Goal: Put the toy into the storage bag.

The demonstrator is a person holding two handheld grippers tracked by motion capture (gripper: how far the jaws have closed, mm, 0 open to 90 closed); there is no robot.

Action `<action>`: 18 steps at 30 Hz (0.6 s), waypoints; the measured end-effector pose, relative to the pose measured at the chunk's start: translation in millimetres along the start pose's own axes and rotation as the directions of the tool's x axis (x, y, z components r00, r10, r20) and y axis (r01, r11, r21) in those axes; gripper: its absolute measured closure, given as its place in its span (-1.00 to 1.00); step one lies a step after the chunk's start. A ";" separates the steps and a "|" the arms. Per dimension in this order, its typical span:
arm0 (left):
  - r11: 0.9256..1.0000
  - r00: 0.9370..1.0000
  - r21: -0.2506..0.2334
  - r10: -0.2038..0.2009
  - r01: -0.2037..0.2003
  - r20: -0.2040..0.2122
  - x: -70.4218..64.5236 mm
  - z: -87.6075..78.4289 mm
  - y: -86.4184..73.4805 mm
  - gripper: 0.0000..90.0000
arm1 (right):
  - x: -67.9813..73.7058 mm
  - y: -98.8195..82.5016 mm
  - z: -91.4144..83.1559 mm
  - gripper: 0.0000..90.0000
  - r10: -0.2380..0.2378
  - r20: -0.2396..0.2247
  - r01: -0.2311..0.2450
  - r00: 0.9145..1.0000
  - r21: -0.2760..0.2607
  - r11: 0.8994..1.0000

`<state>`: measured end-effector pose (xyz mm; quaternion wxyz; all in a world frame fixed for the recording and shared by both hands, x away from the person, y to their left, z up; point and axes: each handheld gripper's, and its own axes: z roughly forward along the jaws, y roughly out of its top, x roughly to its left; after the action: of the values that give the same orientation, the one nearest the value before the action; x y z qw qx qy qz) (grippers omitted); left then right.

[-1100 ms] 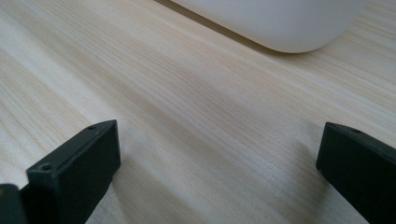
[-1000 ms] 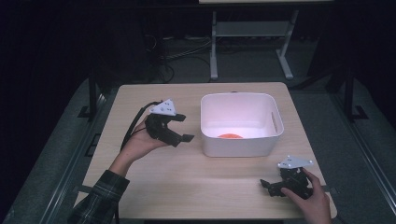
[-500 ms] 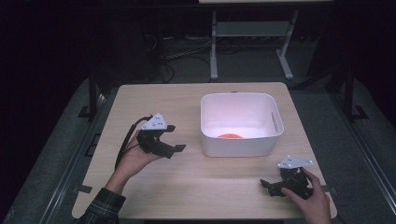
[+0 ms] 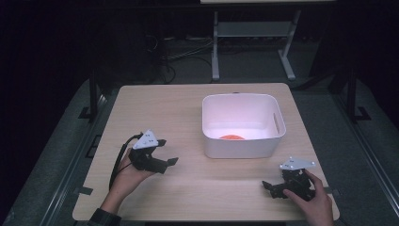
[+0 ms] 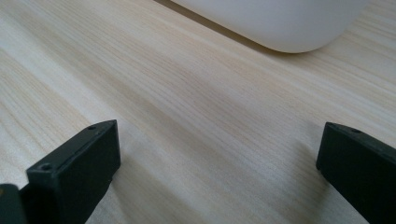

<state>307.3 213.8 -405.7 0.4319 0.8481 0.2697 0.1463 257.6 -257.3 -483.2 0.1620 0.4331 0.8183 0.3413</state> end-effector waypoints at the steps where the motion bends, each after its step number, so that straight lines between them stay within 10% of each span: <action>1: 1.000 1.000 -0.001 -0.002 0.002 -0.007 -1.2 -1.2 -2.7 -0.62 | 0.0 0.0 0.0 -1.00 0.000 0.000 0.000 1.000 0.000 1.000; 18: 0.995 0.995 0.064 -0.069 0.074 -0.075 -10.7 -14.8 -63.7 -0.62 | 0.0 0.0 0.0 -1.00 0.000 0.000 0.000 1.000 0.000 1.000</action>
<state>270.4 247.9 -448.9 0.3983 0.8460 0.3201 0.1522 257.6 -257.3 -483.2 0.1619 0.4331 0.8184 0.3413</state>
